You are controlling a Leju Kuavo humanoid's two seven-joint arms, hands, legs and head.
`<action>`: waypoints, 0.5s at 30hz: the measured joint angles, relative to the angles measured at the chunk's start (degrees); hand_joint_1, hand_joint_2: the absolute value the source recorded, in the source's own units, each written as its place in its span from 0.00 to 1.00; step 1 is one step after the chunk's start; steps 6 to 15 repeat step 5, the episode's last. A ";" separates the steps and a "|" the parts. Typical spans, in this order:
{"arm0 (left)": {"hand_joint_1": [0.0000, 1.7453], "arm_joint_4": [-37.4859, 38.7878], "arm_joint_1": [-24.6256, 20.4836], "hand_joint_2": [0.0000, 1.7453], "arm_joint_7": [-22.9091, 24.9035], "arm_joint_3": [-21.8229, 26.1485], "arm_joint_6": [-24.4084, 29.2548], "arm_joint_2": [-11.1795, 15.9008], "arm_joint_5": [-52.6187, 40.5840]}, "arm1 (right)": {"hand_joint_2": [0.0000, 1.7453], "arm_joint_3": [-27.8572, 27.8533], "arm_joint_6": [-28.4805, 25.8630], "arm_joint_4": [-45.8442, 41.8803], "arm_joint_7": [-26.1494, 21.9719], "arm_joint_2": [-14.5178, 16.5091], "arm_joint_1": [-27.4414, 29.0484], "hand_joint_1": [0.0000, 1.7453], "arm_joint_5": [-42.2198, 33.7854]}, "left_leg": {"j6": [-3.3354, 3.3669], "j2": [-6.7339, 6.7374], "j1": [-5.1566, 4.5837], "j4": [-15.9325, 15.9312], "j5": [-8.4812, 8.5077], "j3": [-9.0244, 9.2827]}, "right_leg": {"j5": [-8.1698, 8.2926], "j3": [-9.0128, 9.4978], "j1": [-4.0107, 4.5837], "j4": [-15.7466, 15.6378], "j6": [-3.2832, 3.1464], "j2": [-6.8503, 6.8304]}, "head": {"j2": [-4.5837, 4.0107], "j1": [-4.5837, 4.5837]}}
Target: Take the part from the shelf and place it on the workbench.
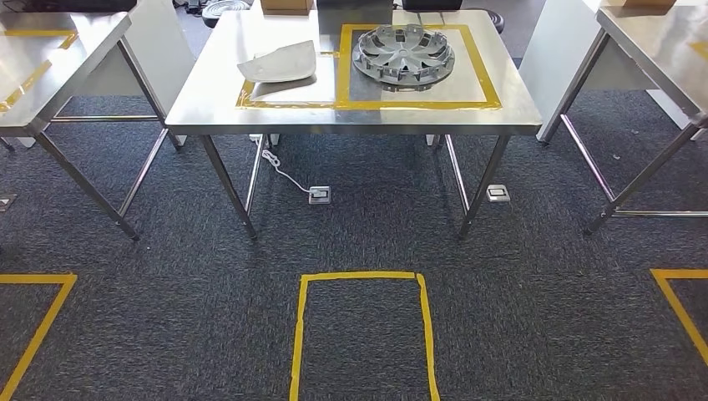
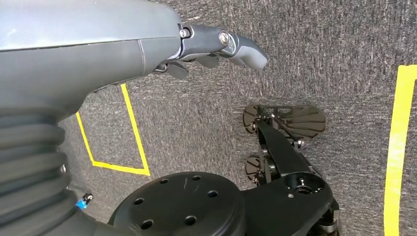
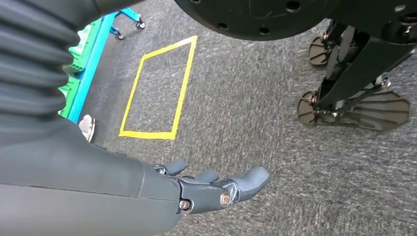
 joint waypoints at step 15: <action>0.00 -1.23 1.06 0.00 0.12 -2.06 0.01 0.22 1.85 | 0.00 6.00 0.00 -1.22 -0.04 -0.34 1.23 0.00 -7.40 | 0.00 0.00 0.00 0.00 0.00 -0.01 | 0.00 -0.01 0.01 0.00 0.00 0.00 | 0.00 0.00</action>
